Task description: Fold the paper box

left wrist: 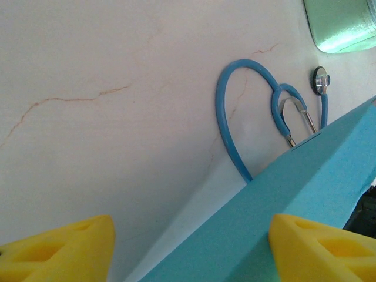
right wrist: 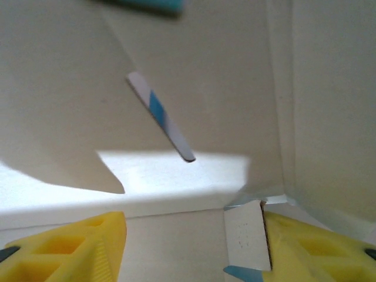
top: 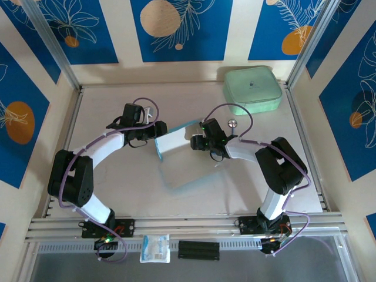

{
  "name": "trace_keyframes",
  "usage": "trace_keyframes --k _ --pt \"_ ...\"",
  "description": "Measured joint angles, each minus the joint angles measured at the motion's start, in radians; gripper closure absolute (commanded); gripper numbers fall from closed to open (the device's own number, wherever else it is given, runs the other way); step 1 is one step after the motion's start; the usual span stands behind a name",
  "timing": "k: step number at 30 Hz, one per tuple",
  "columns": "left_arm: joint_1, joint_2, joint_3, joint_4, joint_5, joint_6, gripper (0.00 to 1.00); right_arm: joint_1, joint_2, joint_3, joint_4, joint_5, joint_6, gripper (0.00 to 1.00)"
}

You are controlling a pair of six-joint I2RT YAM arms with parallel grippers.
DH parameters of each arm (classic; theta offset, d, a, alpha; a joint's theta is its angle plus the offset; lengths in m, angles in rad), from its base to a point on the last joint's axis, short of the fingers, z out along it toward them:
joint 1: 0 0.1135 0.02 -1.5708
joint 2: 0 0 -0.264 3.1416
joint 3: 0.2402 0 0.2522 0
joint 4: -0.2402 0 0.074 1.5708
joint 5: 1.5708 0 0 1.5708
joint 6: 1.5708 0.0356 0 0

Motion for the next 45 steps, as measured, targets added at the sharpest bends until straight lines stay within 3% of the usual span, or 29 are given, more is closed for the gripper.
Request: trace_keyframes --k 19,25,31,34,40,45 --pt "0.000 0.000 0.000 0.006 -0.005 0.003 0.29 0.066 0.033 0.000 0.013 -0.020 -0.037 0.48" --pt "0.000 -0.010 -0.001 -0.011 -0.024 0.051 0.20 0.081 -0.047 -0.003 -0.029 -0.021 -0.043 0.37" --pt "-0.008 -0.032 0.010 -0.049 -0.038 0.141 0.15 0.080 -0.303 -0.062 -0.093 -0.021 -0.066 0.23" --pt "-0.009 -0.051 0.022 -0.068 -0.046 0.190 0.15 0.013 -0.424 -0.082 -0.150 -0.055 -0.079 0.20" --pt "-0.014 -0.133 0.022 -0.063 -0.014 0.292 0.15 -0.310 -0.478 -0.080 -0.235 -0.280 -0.122 0.19" --pt "-0.024 -0.172 0.022 -0.072 0.051 0.369 0.15 -0.369 -0.461 -0.081 -0.274 -0.444 -0.218 0.20"
